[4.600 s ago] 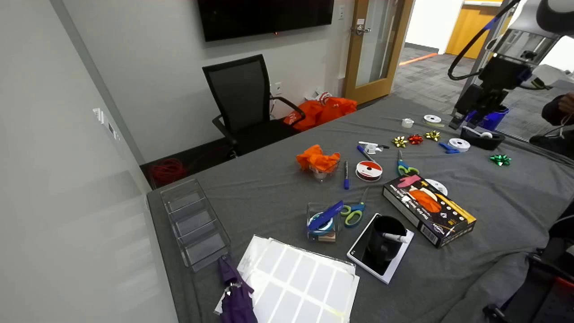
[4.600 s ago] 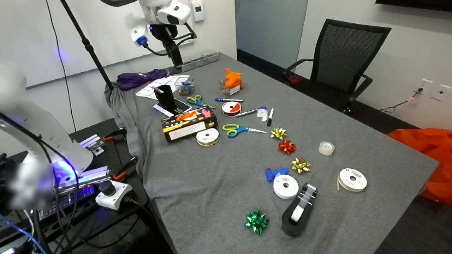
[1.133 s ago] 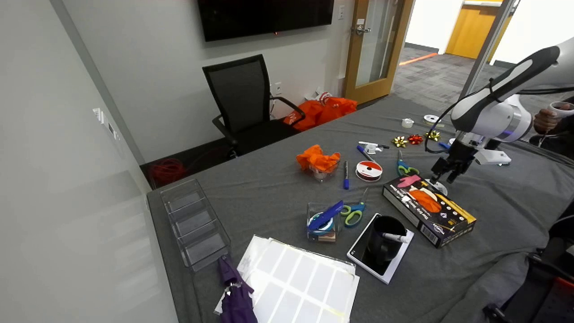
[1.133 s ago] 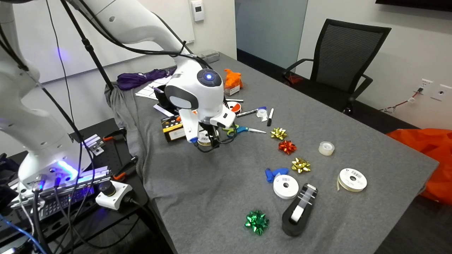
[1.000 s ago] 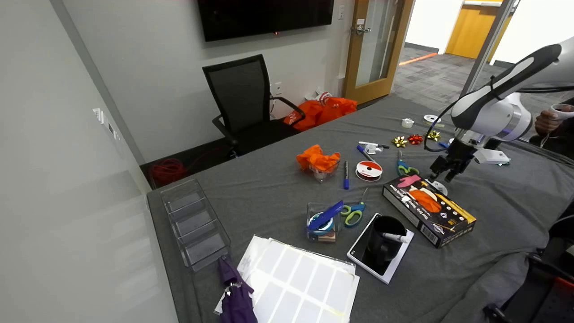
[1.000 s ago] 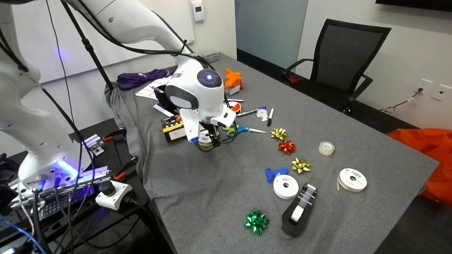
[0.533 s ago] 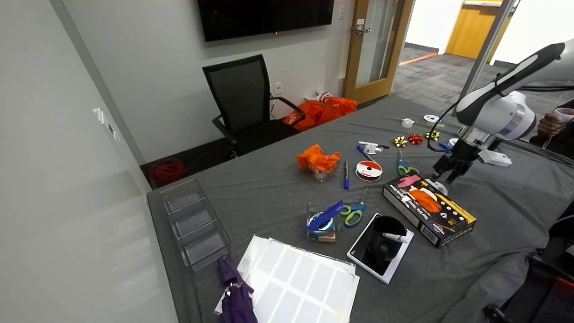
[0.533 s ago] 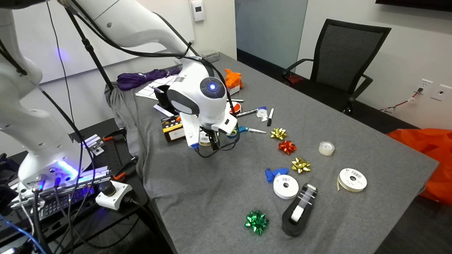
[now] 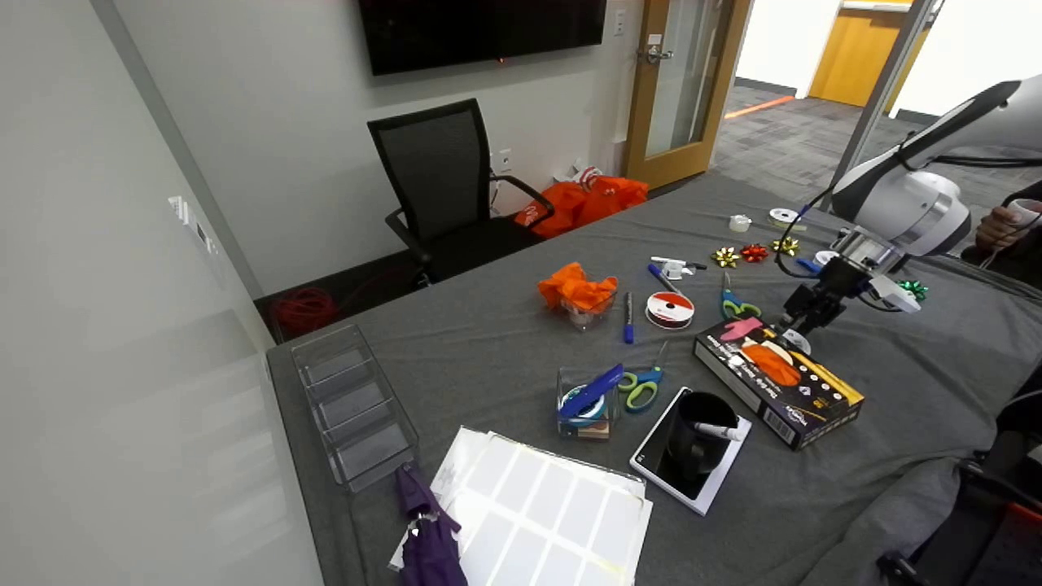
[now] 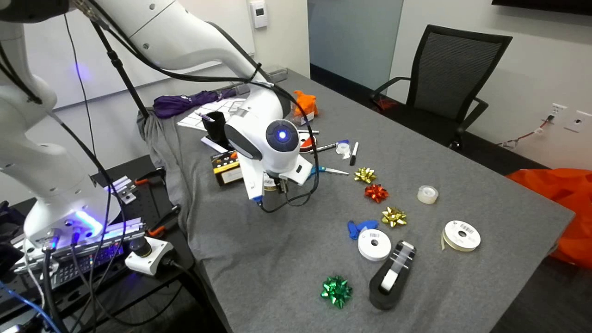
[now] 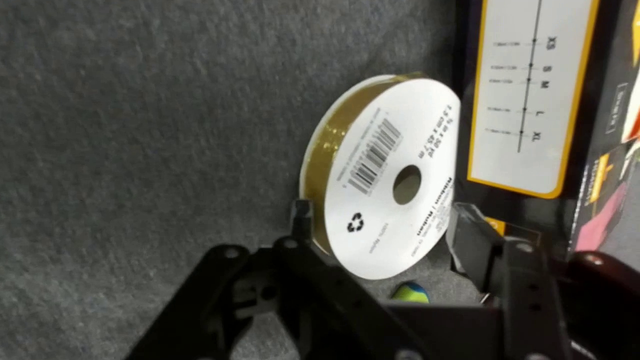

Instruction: Move the white disc under the box to the right.

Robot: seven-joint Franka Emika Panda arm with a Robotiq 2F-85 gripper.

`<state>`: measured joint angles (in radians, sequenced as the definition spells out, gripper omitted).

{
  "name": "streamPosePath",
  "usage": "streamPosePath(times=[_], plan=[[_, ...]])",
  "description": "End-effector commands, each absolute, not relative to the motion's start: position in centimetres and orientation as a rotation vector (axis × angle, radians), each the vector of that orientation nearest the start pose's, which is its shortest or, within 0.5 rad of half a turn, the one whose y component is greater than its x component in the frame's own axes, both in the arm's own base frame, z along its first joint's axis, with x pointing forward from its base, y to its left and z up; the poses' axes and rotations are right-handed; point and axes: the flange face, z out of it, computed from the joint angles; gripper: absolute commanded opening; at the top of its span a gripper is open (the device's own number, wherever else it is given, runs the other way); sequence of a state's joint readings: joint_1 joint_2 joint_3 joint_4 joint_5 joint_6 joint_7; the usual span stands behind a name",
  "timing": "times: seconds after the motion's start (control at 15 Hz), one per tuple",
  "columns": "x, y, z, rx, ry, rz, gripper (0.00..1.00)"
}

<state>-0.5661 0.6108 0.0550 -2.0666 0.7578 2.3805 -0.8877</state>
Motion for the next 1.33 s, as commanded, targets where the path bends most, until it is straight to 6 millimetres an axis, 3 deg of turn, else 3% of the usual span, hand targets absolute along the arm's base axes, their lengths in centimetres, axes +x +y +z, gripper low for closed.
streamPosePath(times=[0.0, 0.4, 0.87, 1.27], plan=[[48.6, -26.8, 10.5, -2.53, 0.321, -0.131, 0.4], [48.4, -27.5, 10.0, -2.546, 0.324, -0.106, 0.01], [47.3, -29.2, 12.0, -2.493, 0.306, -0.069, 0.0], [45.2, -33.4, 15.4, -2.471, 0.277, -0.034, 0.0]])
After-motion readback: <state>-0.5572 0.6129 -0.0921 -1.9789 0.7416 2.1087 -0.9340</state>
